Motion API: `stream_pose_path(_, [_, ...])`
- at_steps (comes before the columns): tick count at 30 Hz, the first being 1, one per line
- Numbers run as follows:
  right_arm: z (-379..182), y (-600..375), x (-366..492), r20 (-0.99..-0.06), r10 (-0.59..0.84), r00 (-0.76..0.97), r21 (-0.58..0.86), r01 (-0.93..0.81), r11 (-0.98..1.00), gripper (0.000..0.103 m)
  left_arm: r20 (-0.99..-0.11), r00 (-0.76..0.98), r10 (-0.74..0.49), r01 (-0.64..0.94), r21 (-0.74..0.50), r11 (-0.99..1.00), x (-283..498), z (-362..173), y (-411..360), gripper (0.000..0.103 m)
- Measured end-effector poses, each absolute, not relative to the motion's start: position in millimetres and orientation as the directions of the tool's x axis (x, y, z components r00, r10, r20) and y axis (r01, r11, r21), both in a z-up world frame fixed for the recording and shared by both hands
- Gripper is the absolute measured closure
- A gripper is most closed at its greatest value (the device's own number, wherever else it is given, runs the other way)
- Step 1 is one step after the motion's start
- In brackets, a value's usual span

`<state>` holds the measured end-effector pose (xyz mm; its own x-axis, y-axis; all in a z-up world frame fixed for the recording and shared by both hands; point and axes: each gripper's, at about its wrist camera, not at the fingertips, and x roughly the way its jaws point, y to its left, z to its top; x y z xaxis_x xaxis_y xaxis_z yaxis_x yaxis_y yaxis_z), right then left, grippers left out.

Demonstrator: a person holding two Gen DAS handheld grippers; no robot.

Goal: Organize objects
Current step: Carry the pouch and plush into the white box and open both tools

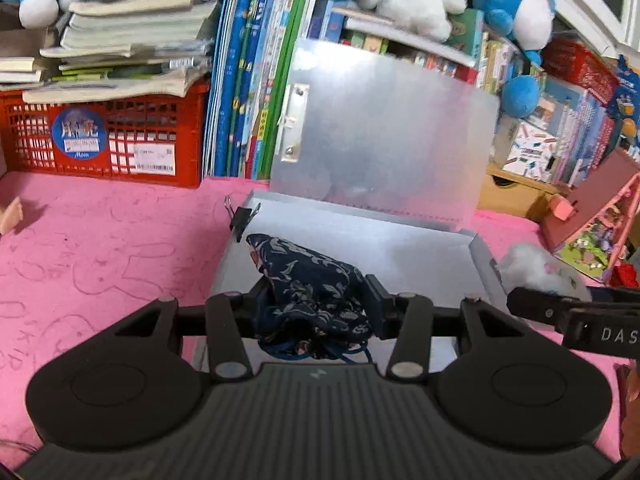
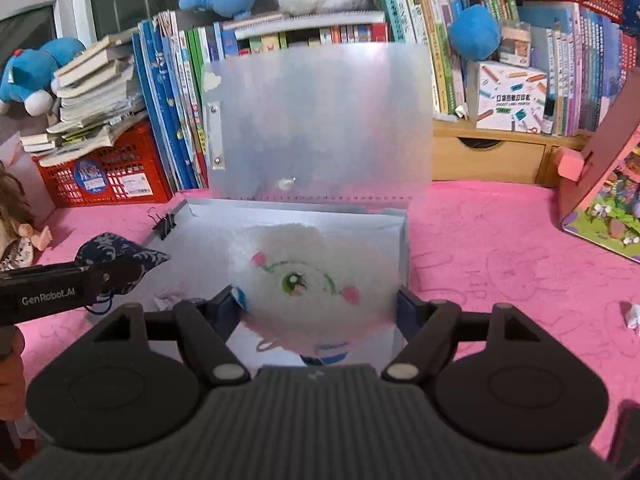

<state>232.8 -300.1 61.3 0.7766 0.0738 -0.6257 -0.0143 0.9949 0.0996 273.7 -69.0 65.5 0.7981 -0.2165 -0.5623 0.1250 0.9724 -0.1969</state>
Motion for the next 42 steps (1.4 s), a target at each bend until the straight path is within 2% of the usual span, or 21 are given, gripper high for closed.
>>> stream_pose_path(21, [3.4, -303.7, 267.4, -0.702, 0.050, 0.710, 0.112, 0.041, 0.993, 0.026, -0.611, 0.775, -0.159, 0.112, -0.116, 0.987, 306.0, 22.1, -81.7, 0.050])
stream_pose_path(31, [-3.3, -291.5, 268.1, -0.710, 0.027, 0.704, 0.051, 0.013, 0.999, 0.026, -0.612, 0.775, -0.158, 0.124, -0.097, 0.987, 309.0, 17.9, -82.6, 0.049])
stream_pose_path(42, [-4.4, -289.5, 268.1, -0.710, 0.027, 0.703, 0.045, 0.007, 0.999, 0.026, -0.615, 0.772, -0.160, 0.128, -0.095, 0.987, 309.5, 15.4, -82.6, 0.049])
